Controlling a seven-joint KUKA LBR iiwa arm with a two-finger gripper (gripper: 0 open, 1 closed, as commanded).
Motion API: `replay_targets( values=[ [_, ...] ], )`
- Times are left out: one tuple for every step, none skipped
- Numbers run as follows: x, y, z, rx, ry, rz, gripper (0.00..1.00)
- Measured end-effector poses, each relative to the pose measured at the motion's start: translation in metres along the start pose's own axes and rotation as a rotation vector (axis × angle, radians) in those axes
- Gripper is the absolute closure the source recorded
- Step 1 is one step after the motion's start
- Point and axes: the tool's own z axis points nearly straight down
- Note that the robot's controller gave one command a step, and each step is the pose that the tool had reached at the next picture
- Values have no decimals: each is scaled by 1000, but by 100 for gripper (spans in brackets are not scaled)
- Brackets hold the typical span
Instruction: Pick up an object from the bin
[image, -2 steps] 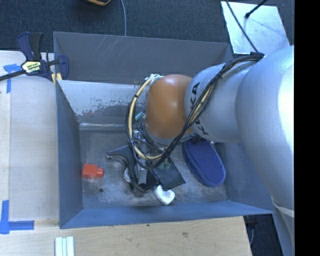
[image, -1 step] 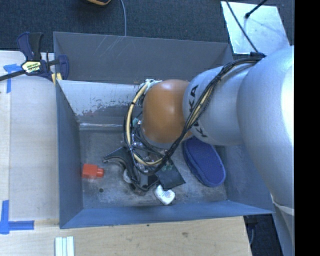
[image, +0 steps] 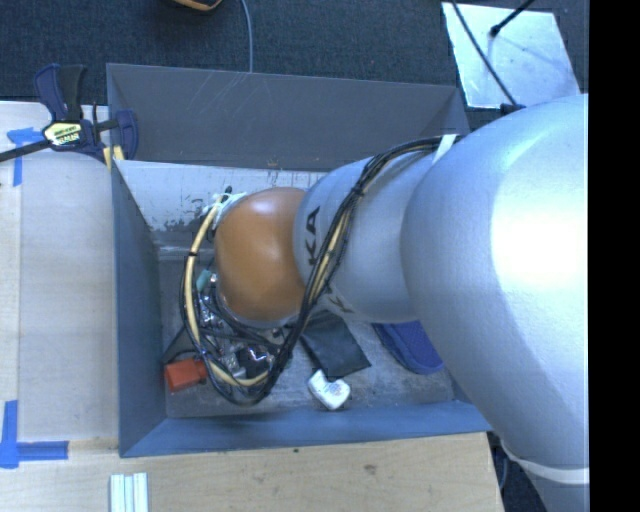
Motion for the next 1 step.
replay_targets(
  values=[
    [0,-2,-1,-1,-1,8,100]
  ],
)
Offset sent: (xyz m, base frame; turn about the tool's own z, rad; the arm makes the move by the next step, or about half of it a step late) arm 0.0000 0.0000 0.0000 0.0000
